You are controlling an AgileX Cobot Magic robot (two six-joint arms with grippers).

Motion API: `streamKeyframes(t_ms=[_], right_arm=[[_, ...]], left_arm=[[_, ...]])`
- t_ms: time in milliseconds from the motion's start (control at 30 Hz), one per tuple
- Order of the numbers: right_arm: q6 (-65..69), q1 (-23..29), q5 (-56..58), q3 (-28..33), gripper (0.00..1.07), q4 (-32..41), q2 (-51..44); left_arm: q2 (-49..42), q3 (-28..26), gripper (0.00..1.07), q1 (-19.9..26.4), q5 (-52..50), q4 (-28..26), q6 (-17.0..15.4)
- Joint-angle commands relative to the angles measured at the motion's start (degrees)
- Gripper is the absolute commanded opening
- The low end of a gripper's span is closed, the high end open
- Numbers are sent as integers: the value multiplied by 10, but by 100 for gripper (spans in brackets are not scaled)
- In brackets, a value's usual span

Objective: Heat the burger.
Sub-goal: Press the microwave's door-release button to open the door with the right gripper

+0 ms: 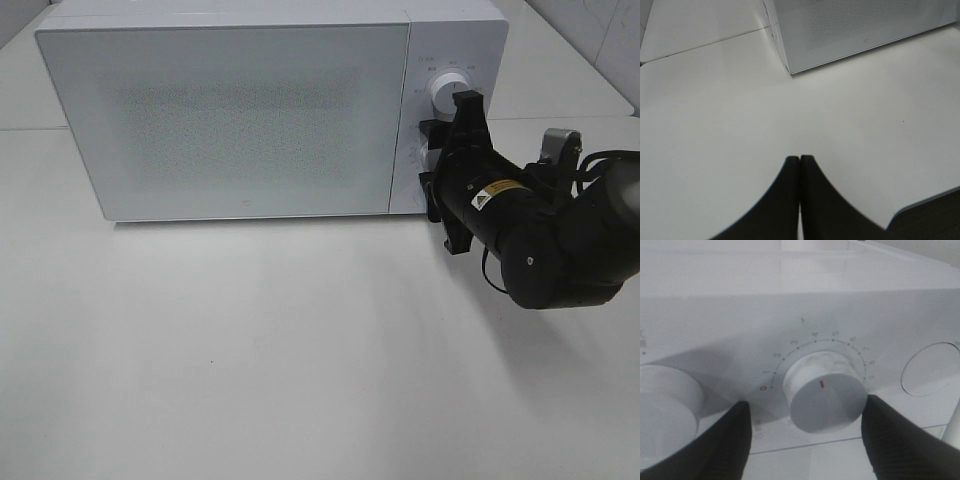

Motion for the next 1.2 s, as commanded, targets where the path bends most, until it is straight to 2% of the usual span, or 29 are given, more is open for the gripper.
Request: streamKeyframes(t_ms=[33, 300, 567, 600, 700, 933, 1000, 1167, 1200], right_arm=[[-5, -12, -58, -6, 63, -13, -11], [-4, -12, -105, 84, 63, -68, -11], [-22, -12, -151, 117, 62, -120, -12], [-58, -15, -150, 118, 61, -160, -18], [-113, -15, -146, 118, 61, -193, -31], [-274, -15, -109, 117, 61, -233, -70], [-364, -15, -53, 117, 61, -249, -97], [-470, -15, 32, 117, 60, -271, -131], [-522, -15, 89, 117, 59, -288, -152]], left_arm=[[-12, 2, 0, 2, -8, -5, -3], [-12, 2, 0, 2, -8, -5, -3], [-12, 2, 0, 2, -8, -5, -3], [-12, 2, 0, 2, -8, -5, -3], [-12, 2, 0, 2, -8, -5, -3], [-12, 2, 0, 2, -8, -5, -3], [-12, 2, 0, 2, -8, -5, -3], [-12, 2, 0, 2, -8, -5, -3], [-12, 2, 0, 2, -8, -5, -3]])
